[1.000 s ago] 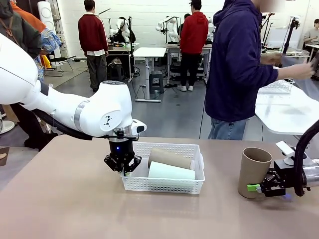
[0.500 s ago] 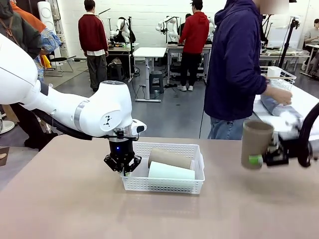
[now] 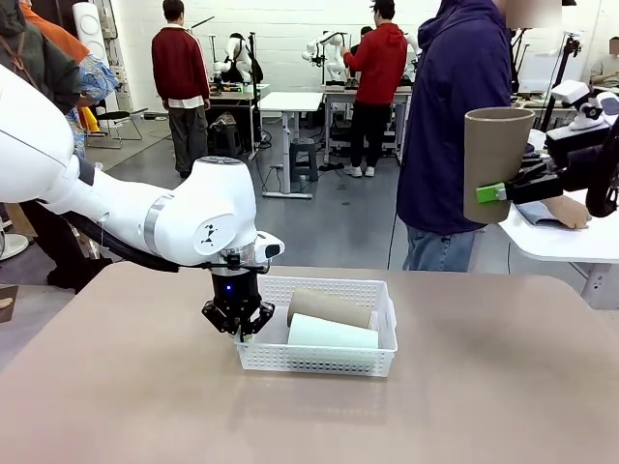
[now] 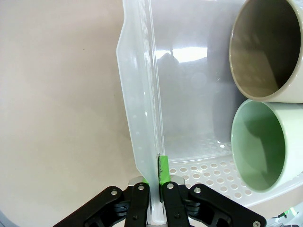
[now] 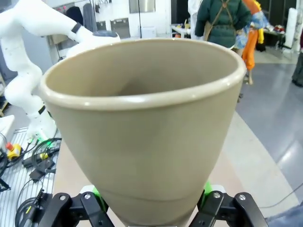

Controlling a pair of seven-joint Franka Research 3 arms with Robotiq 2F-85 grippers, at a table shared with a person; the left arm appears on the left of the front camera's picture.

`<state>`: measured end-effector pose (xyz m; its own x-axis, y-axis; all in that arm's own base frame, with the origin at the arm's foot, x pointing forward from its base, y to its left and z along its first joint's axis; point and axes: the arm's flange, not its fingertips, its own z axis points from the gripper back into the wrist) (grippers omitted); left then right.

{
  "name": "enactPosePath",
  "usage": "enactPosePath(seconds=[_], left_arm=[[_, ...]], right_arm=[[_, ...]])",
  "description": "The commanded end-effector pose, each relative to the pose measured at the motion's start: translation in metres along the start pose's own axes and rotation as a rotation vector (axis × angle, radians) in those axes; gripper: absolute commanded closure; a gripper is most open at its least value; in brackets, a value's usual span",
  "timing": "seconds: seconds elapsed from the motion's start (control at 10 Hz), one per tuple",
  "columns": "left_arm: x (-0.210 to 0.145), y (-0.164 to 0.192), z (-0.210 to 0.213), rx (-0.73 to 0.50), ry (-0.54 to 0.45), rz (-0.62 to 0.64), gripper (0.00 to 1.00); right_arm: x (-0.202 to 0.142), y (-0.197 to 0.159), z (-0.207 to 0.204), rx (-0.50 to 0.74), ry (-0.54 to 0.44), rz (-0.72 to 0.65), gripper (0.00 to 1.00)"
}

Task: Clean and organize the cups into the basket.
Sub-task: Pick up the Reusable plastic cup from the right side of the table and stack it inside the Organizing basket in the center of the table.

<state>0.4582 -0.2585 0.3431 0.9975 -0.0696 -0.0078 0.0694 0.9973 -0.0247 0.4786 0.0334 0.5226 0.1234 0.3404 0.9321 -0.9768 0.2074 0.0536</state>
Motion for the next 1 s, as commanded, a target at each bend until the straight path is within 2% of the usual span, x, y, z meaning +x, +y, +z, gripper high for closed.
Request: enactPosePath(seconds=[0.0,0.1,0.7,0.8,0.9], left_arm=[[-0.001,0.000,-0.001,0.003,0.002,-0.001,1.00],[-0.001,0.000,-0.001,0.003,0.002,-0.001,1.00],[-0.001,0.000,-0.001,0.003,0.002,-0.001,1.00],[-0.001,0.000,-0.001,0.003,0.002,-0.001,1.00],[-0.001,0.000,-0.001,0.003,0.002,-0.001,1.00]], right_arm=[[-0.026,-0.009,0.003,0.003,0.032,-0.019,1.00],[0.000,0.000,0.000,0.000,0.000,0.000,1.00],[0.000,0.000,0.000,0.000,0.000,0.000,1.00],[-0.003,-0.001,0.003,-0.002,0.010,0.008,0.20],[0.026,0.006,-0.021,-0.001,0.143,0.092,0.20]])
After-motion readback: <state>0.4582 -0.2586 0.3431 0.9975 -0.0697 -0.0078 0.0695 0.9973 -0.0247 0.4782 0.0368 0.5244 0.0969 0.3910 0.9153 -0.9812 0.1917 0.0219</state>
